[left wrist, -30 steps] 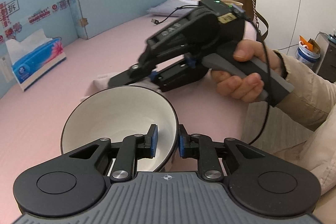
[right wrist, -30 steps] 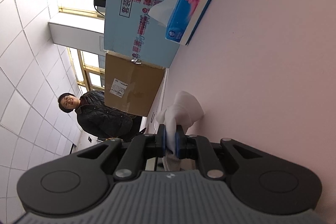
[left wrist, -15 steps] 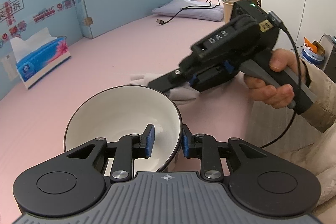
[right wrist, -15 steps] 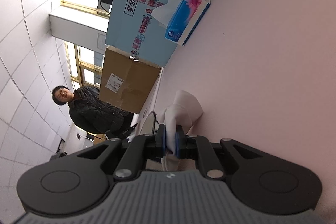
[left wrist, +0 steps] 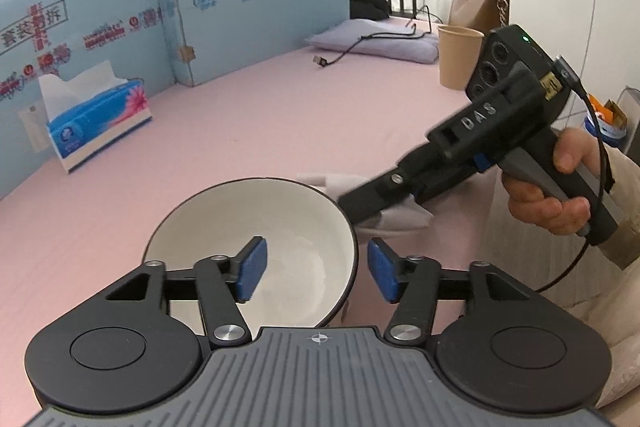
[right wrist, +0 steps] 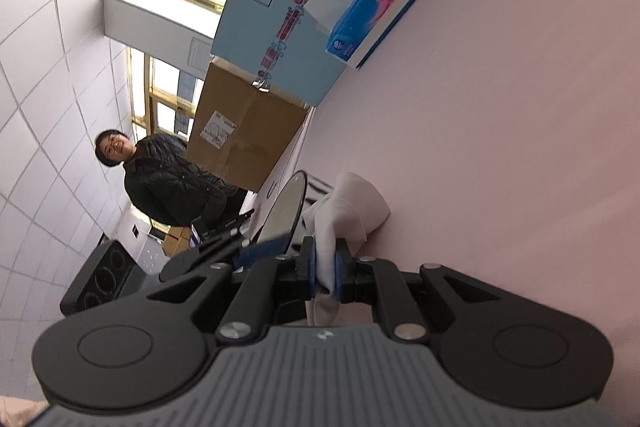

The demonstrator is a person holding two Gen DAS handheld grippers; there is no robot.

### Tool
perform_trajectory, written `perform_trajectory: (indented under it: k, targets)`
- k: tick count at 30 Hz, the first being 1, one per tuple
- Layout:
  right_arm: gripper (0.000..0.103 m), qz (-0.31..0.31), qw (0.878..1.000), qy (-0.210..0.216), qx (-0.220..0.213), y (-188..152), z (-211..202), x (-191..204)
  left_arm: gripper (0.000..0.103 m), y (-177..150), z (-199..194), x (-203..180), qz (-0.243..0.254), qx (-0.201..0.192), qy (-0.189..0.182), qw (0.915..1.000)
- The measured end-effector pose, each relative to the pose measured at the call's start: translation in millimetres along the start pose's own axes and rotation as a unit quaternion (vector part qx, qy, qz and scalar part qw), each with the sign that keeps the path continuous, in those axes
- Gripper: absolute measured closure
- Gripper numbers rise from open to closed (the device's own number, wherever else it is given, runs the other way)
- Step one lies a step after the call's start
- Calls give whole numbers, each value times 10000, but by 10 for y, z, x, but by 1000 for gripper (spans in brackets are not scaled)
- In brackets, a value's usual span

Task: Clean bowl
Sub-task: 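Open the left gripper to release the bowl rim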

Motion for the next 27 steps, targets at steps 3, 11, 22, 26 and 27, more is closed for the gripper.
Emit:
perform_trajectory:
  k: [3,11,22,26,27]
  targets:
    - [91,39,9999,120,29,-26,-11,19,33,-1,-44,0,-36,-93,-9,9999]
    - [91,267,9970,727,-64,-22,-51,108,22,25,-171,46,-226,-416,49,9989]
    - [91,-787,9944,-2,-701,224,22,386,9,89,-526,326,-1056,-1192,554,9857]
    - [91,-1340,9846,-494,-1004,342,38,507,5,107,-723,469,-1330,-1499,950,9751]
    - [91,-1477,9812,-616,-1079,372,41,538,0,109,-744,499,-1373,-1521,1076,9729]
Point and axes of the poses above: each gripper's, at about its wrist camera, not at the fingertips, and z roughly the way its jaws point, x to its left, y to its top, the point moved 6 cm from there along z, roughly the way its jaws point, and after that the axes turned 5 degrees about -y, right-handed, at the moved point
